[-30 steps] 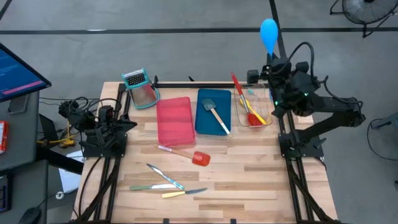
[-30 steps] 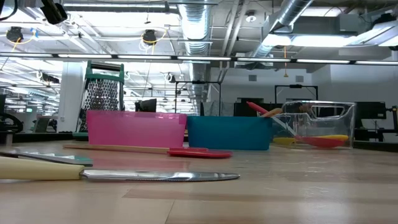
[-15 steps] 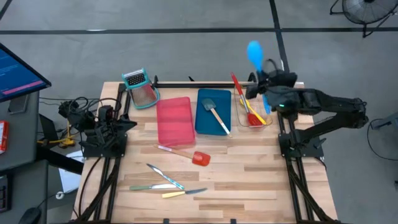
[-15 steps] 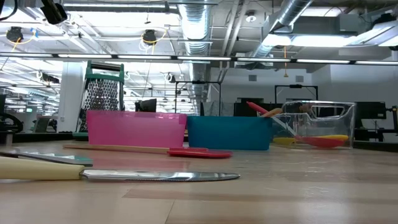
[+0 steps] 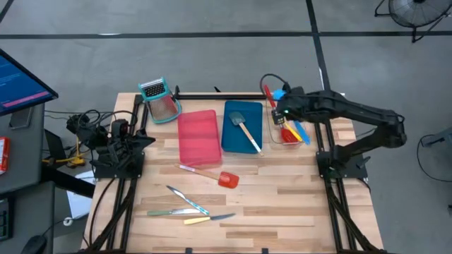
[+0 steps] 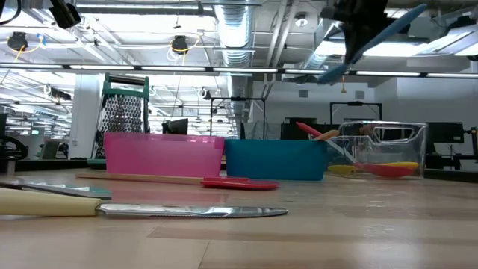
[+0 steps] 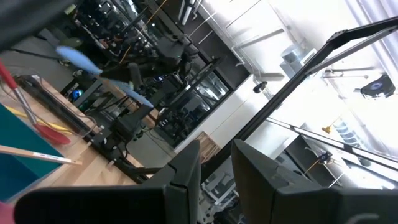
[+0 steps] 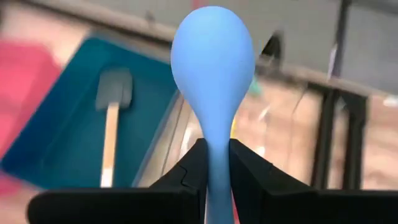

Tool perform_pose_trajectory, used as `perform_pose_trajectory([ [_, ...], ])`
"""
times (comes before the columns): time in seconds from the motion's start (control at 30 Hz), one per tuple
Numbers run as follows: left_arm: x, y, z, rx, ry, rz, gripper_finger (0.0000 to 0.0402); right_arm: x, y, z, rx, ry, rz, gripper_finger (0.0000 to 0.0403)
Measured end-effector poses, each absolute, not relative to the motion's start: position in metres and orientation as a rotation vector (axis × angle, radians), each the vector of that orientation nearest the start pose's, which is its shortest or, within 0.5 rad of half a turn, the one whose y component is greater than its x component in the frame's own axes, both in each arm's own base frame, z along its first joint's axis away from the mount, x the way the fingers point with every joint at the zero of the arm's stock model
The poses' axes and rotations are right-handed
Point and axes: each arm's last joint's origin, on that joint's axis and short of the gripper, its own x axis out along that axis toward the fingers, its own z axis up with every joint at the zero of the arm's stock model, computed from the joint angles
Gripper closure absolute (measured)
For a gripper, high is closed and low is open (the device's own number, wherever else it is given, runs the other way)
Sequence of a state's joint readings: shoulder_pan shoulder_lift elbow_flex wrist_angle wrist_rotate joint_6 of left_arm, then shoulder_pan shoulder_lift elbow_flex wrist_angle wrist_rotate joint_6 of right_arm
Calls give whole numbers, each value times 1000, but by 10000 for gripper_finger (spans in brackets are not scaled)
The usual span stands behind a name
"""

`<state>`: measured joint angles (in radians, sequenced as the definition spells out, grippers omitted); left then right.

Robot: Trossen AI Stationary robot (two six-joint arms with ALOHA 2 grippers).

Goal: Pick & Place Kitchen Items
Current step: Put the blue serving spoon into the transparent bin

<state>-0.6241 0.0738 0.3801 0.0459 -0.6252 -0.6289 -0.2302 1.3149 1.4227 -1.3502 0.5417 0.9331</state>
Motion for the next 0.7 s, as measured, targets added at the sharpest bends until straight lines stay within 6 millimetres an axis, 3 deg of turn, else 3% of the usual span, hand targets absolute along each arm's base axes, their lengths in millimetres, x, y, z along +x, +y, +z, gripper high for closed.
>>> perform_pose_trajectory([
  [0.47,57,-20,286,-831,-281,-90,325,208,-107,311,646,1260,-1103,355],
  [0.7,57,-20,286,-832,-282,-91,325,196,-119,285,674,1331,-1120,354],
])
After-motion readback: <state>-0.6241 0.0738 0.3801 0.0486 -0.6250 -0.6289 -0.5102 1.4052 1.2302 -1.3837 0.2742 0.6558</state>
